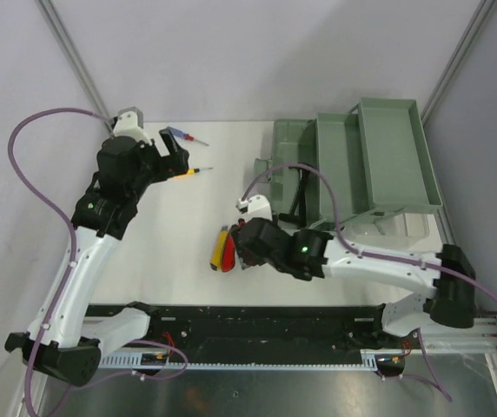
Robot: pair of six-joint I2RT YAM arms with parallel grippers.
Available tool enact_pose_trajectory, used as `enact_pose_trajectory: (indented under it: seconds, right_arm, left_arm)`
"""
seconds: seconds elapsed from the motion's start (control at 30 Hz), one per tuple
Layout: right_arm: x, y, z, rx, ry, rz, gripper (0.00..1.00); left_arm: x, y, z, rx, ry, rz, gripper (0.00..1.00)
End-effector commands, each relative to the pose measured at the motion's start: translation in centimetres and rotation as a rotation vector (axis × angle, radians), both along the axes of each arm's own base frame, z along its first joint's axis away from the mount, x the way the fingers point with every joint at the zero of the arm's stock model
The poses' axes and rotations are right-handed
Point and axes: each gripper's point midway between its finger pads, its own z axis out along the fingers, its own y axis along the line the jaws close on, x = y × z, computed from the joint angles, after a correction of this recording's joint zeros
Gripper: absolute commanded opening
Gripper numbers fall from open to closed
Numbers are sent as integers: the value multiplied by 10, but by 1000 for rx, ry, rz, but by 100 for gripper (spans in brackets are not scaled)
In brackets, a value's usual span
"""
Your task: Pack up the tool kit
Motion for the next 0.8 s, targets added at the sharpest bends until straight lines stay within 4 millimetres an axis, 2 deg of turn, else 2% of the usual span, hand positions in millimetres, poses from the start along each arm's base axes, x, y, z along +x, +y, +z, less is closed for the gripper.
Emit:
enact_pose_trajectory:
  seconds: [0.0,0.13,0.27,0.5,0.77]
  right_arm:
    - [-10,32,-17,45,65,-39,73]
    - [-15,51,-65,-10,145,-27,76]
    - [12,53,-101,1,208,-145,75]
    - [62,50,-121,-14,148,-179,73]
    - [87,45,-150,-75,157,-155,72]
  left_arm:
    - [-9,-4,-10,-54,15,-58,99]
    - [-12,-5,-20,-79,42,-68,99]
    - [-14,-8,-28,-100,65,-86,99]
    - [-14,-12,-35,-116,90,-114,99]
    - [-9,-8,-30,-121,85,-105,99]
